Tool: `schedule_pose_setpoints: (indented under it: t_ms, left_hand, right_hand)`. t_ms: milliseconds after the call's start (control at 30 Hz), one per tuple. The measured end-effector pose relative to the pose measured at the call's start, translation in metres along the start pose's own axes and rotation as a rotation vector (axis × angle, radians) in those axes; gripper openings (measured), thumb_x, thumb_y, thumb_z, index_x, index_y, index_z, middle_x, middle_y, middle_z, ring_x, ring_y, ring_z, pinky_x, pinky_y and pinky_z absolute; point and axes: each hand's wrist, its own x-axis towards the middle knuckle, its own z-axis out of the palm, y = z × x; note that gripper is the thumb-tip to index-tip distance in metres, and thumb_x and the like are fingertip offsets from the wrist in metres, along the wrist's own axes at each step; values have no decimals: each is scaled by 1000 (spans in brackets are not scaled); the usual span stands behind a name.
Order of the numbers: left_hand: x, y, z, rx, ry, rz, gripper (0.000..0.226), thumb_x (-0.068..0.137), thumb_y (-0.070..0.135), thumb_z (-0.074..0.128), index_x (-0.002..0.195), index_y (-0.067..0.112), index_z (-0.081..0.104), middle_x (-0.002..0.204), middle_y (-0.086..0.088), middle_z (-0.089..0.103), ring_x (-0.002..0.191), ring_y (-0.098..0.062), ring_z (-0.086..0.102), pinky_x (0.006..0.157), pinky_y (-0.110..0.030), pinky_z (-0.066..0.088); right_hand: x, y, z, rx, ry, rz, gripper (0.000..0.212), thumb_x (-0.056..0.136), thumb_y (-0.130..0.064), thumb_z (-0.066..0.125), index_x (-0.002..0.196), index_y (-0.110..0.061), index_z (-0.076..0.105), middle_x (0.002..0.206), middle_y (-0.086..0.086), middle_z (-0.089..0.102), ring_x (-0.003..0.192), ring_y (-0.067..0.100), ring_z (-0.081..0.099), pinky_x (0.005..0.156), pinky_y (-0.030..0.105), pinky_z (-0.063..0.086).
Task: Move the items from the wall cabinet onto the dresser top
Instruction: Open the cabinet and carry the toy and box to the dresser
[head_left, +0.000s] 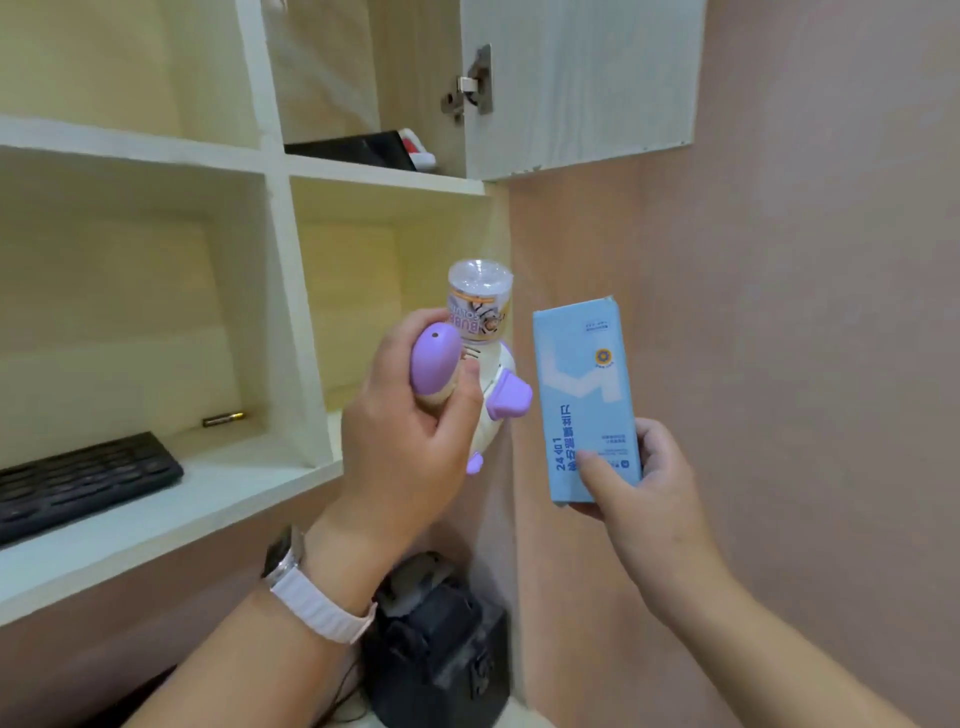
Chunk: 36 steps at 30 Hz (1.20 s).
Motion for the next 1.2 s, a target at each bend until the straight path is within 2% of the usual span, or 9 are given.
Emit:
schedule_pose_setpoints:
  t_ms: [100, 167, 200, 300, 500, 567, 767, 1000, 1200]
  left_hand:
    - [-31, 5, 9, -131, -98, -108, 32, 87, 26, 63, 112, 41, 50, 78, 4, 66, 69, -10, 60, 58, -9, 44]
    - [-52, 8, 17, -184, -157, -167, 32, 86, 26, 63, 111, 42, 50, 80, 11, 66, 71, 2, 60, 59, -1, 40]
    - [-63, 9, 21, -212, -180, -195, 32, 86, 27, 63, 110, 45, 51, 84, 15, 66, 71, 5, 60, 59, -1, 42]
    - [-92, 19, 35, -287, -251, -310, 38, 85, 33, 62, 103, 64, 47, 89, 20, 66, 74, -3, 63, 59, -22, 54]
    - [-140, 70, 63, -462, -441, -496, 43, 89, 25, 66, 95, 63, 49, 82, 5, 67, 47, -16, 61, 31, -22, 43]
    - [-156, 95, 74, -507, -523, -524, 43, 90, 23, 66, 95, 62, 50, 85, 2, 68, 46, -20, 62, 29, -22, 41]
    - [-209, 200, 118, -630, -742, -574, 36, 89, 29, 65, 103, 59, 51, 95, 10, 69, 57, -31, 67, 33, -25, 42]
    - [-276, 374, 140, -779, -926, -518, 34, 90, 22, 65, 98, 53, 53, 86, 5, 68, 42, -19, 58, 29, -23, 40]
    - [-339, 515, 142, -879, -1097, -433, 32, 91, 22, 63, 98, 51, 52, 81, 10, 65, 38, -24, 58, 28, -24, 38]
  right_hand:
    - [-29, 6, -25, -54, 96, 80, 17, 86, -4, 63, 96, -16, 57, 94, 4, 71, 82, 25, 72, 69, 48, 61]
    - [-48, 9, -42, -92, 143, 124, 16, 87, -2, 62, 96, -14, 57, 96, 8, 70, 82, 26, 72, 67, 45, 61]
    - [-57, 10, -50, -112, 158, 148, 16, 87, -1, 62, 97, -13, 57, 96, 8, 71, 82, 25, 72, 65, 43, 62]
    - [-83, 12, -77, -159, 199, 209, 16, 89, -1, 61, 100, -12, 57, 96, 5, 72, 80, 21, 72, 60, 34, 60]
    - [-129, 7, -138, -198, 315, 267, 16, 89, -1, 61, 102, -9, 56, 99, 6, 72, 85, 22, 72, 60, 33, 60]
    - [-149, 5, -165, -194, 367, 294, 15, 89, 0, 61, 100, -9, 56, 99, 7, 72, 85, 23, 72, 60, 34, 60]
    - [-227, -22, -271, -208, 581, 351, 14, 90, -1, 61, 99, -10, 56, 99, 8, 72, 85, 21, 71, 60, 34, 59]
    - [-344, -94, -399, -228, 801, 332, 11, 90, -2, 61, 99, -7, 57, 93, 3, 73, 80, 19, 72, 62, 34, 60]
    - [-455, -147, -492, -228, 1016, 310, 11, 90, -4, 61, 99, -10, 58, 93, 1, 74, 78, 18, 72, 60, 31, 58]
